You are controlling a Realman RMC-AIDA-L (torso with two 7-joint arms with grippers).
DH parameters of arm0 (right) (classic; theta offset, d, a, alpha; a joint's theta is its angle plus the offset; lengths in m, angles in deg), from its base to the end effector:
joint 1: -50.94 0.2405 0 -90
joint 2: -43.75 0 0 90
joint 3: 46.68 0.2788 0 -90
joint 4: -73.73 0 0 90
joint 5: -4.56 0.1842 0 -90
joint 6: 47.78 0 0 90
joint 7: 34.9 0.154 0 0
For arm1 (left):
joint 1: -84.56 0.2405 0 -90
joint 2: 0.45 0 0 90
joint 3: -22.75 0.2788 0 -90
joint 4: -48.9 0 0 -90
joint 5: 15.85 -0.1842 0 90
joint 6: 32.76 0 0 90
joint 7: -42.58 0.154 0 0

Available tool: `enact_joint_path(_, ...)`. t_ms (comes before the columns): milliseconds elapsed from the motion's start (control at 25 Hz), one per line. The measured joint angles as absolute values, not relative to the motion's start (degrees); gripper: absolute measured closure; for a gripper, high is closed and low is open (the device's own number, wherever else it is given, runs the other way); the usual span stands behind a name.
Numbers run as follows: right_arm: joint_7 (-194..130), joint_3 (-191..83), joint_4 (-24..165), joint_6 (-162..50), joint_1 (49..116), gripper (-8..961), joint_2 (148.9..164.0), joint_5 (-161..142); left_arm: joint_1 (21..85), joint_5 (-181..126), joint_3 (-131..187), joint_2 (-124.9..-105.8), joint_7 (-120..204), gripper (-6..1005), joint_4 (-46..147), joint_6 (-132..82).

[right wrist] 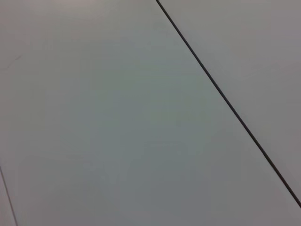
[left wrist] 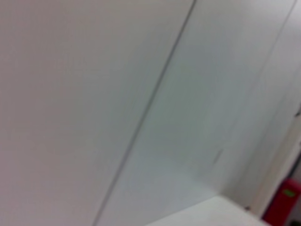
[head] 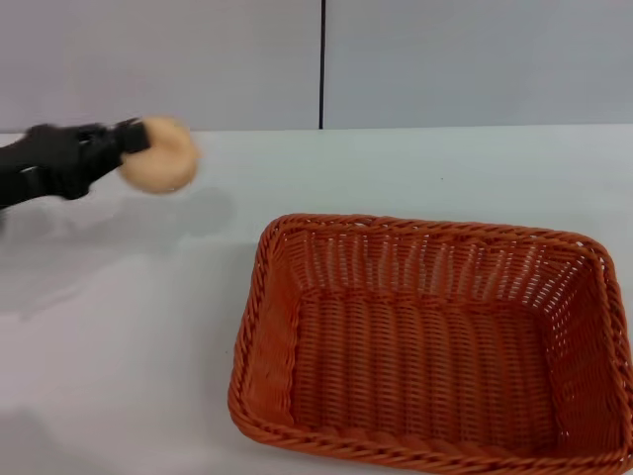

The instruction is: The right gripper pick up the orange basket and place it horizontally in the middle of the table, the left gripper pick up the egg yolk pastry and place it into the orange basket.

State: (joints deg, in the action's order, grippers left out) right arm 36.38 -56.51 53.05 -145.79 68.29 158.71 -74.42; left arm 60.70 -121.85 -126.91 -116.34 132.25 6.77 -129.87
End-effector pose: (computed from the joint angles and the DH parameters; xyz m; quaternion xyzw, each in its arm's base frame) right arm 0.3391 0.2756 0.1155 -0.6334 0.2744 0.5707 0.4447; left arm -0.2836 0.3080 0.0480 -0.8696 -0.3026 -0.3451 0.1820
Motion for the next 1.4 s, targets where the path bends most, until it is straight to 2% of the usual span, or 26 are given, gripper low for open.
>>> enact_joint_path(40,36.38,-56.53,53.07,-145.79,68.33,389,158.76,-74.43,59.07,-121.47,-125.63,-117.16,131.97,904,7.04,-130.79)
enact_joint_path(200,36.38,-56.52,53.08,-145.78,68.34,389,158.82,-74.45,56.36,-121.00,-122.01,-118.43,131.93,894,8.34,-131.78)
enact_joint_path(240,36.38,-56.53,53.09,-145.71,68.35,389,158.87,-74.46,53.86,-120.16,-117.78,-118.65,132.17,891,11.52,-131.85)
enact_joint_path(440,36.38,-56.52,53.08,-145.65,68.24,389,158.93,-74.46,50.37,-118.81,-108.77,-118.86,132.98,878,15.39,-130.80)
enact_joint_path(1040,36.33,-56.52,53.08,-145.51,67.64,389,158.97,-74.50,50.52,-113.95,-104.30,-119.06,137.73,840,17.75,-128.73)
enact_joint_path(1240,36.31,-56.53,53.08,-145.69,67.54,389,158.97,-74.54,51.19,-110.68,-104.61,-118.86,138.60,600,17.78,-128.86)
enact_joint_path(1400,36.29,-56.53,53.08,-145.71,67.53,389,158.97,-74.55,52.96,-106.20,-104.83,-118.76,142.53,359,17.79,-128.76)
